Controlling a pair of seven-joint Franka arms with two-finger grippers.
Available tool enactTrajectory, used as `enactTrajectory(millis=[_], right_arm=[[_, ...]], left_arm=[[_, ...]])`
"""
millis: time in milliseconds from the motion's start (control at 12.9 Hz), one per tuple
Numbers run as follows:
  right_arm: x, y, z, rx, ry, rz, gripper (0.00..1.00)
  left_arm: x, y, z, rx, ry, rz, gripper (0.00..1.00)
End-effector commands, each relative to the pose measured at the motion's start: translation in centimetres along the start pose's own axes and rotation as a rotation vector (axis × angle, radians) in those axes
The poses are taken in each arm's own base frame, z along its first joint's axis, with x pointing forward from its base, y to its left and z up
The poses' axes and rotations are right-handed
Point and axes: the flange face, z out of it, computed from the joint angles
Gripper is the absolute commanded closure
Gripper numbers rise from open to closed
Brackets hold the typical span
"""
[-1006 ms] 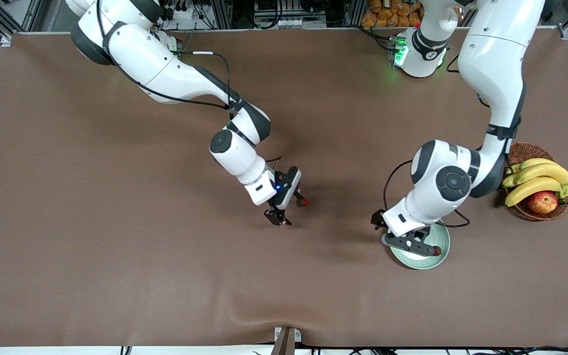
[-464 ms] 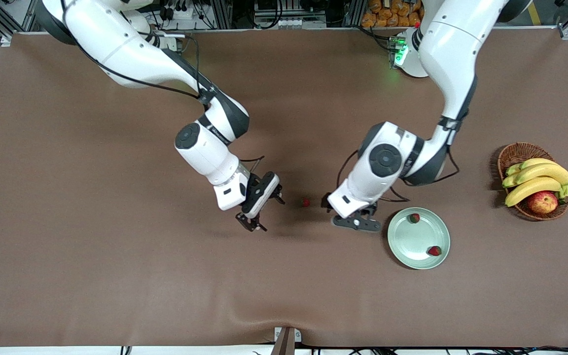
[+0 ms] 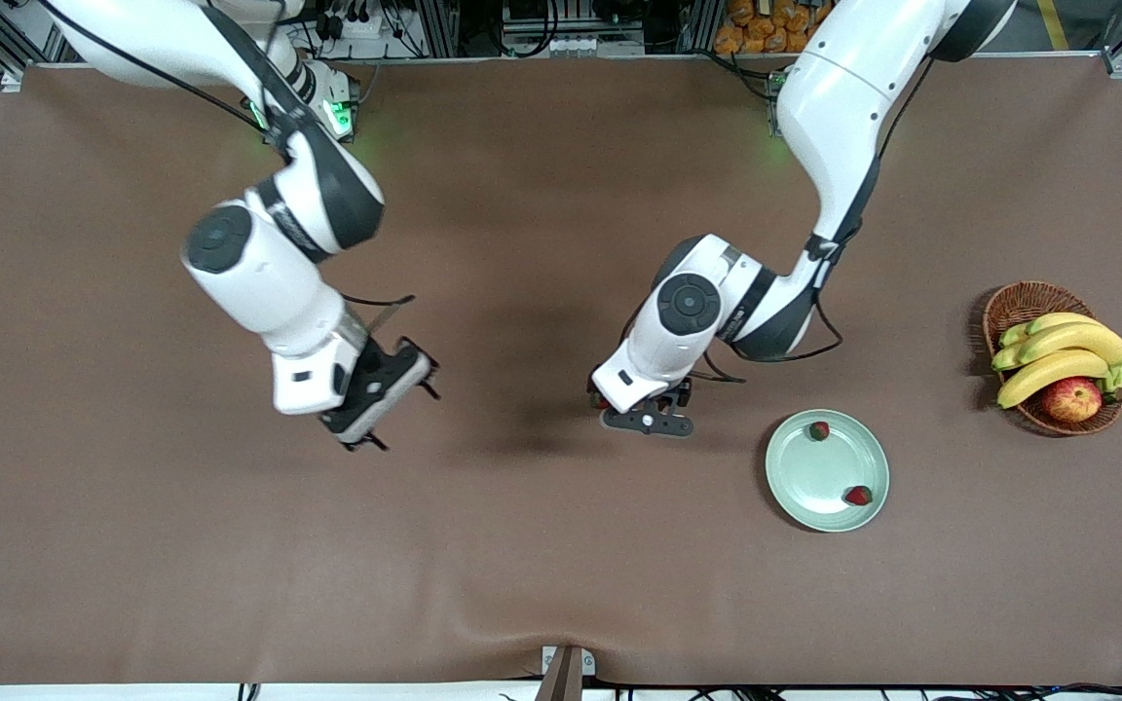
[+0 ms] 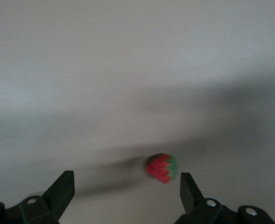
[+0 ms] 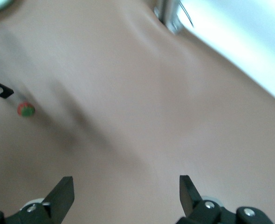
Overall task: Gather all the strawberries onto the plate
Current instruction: 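Move the left gripper to the right gripper and grasp the strawberry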
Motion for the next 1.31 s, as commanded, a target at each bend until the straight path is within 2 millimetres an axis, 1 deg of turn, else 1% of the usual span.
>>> enactTrajectory(millis=[0, 77, 309, 387, 541, 619, 696, 773, 851, 928, 1083, 1160, 1238], right_arm=[[-3.1, 0.1, -5.4, -0.039, -0.112, 0.120, 0.00], [-4.6, 1.9, -7.0, -0.058, -0.157, 0.168, 0.00], [-8.8, 7.6, -10.6, -0.099, -0.227, 0.295, 0.00], [-10.1, 8.7, -11.6, -0.098, -0.254, 0.329, 0.00], [-12.5, 10.2, -14.7, -0.055, -0.270, 0.426, 0.00], [-13.7, 11.5, -15.8, -0.042, -0.255, 0.480, 0.00], [-15.0, 12.8, -16.4, -0.040, -0.263, 0.518, 0.00], [-16.0, 13.7, -17.7, -0.035, -0.272, 0.546, 0.00], [-17.0, 14.1, -19.0, -0.028, -0.288, 0.571, 0.00], [-17.8, 14.2, -19.6, -0.021, -0.312, 0.614, 0.00], [-17.9, 13.0, -21.5, -0.011, -0.371, 0.719, 0.00], [-17.7, 12.4, -22.4, -0.013, -0.392, 0.762, 0.00], [-17.5, 11.8, -23.4, -0.015, -0.396, 0.777, 0.00]], left_arm=[[0.6, 2.3, 0.5, 0.012, 0.048, 0.003, 0.00], [0.6, 2.5, 0.6, 0.008, 0.059, 0.008, 0.00], [-0.1, 3.8, 0.5, 0.023, 0.088, 0.060, 0.00], [-0.3, 3.9, 0.7, 0.044, 0.097, 0.078, 0.00], [-0.4, 4.0, 0.7, 0.060, 0.108, 0.060, 0.00], [-0.8, 4.2, 1.3, 0.066, 0.099, 0.065, 0.00], [-1.2, 4.1, 2.2, 0.072, 0.087, 0.067, 0.00], [-1.4, 3.5, 3.0, 0.080, 0.072, 0.065, 0.00], [-1.5, 2.9, 3.5, 0.088, 0.061, 0.064, 0.05], [-1.6, 2.5, 4.2, 0.096, 0.049, 0.061, 0.10], [-1.3, 1.6, 4.9, 0.102, 0.039, 0.052, 0.20], [-1.3, 1.7, 4.9, 0.101, 0.040, 0.052, 0.26], [-1.2, 1.8, 4.9, 0.101, 0.041, 0.051, 0.29]])
